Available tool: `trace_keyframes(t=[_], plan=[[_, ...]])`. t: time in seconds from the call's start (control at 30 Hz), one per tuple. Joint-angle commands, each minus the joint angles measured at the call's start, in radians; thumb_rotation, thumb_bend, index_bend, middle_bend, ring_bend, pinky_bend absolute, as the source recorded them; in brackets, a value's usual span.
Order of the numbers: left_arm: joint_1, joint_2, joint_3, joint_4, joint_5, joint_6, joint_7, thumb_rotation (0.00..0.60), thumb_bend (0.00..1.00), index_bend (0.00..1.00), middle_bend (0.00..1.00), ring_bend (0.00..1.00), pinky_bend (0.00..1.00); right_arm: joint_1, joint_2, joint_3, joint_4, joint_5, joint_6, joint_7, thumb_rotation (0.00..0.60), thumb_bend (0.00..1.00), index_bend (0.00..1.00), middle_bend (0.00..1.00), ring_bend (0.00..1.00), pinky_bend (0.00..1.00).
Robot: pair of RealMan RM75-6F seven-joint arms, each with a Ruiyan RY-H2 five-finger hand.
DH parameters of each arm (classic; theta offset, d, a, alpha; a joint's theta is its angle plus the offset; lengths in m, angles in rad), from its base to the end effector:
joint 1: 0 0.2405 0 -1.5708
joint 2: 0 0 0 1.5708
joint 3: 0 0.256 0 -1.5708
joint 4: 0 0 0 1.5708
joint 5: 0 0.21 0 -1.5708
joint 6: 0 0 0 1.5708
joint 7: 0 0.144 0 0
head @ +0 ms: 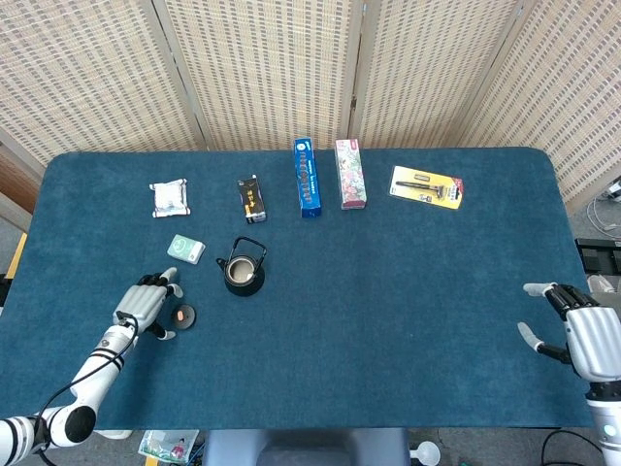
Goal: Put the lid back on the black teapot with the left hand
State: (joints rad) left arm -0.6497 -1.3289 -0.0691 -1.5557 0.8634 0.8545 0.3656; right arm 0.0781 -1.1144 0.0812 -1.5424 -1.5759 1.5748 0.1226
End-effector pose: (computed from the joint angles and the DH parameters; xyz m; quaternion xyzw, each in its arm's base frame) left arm -0.2502 0.3198 0.0315 -0.7120 -0.4778 -0.2209 0.4647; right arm -0.3078 -0.1851 0.1788 0.5825 -0.3517 0.4514 0.5773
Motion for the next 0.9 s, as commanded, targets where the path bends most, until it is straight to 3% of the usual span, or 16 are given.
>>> trace_keyframes(t=[0.03, 0.9], plan=[[-0.004, -0.002, 0.001, -0.001, -0.006, 0.000, 0.003, 0.600, 0.07, 0.29, 0.00, 0.00, 0.03, -0.001, -0.001, 0.001, 0.001, -0.001, 0.002, 0.003, 0.600, 0.26, 0.32, 0.38, 0.33, 0.48], [-0.031, -0.045, 0.015, 0.023, -0.056, 0.015, 0.038, 0.600, 0.07, 0.33, 0.00, 0.00, 0.03, -0.001, 0.001, 0.001, 0.001, 0.000, 0.002, 0.007, 0.600, 0.26, 0.32, 0.38, 0.33, 0.48]])
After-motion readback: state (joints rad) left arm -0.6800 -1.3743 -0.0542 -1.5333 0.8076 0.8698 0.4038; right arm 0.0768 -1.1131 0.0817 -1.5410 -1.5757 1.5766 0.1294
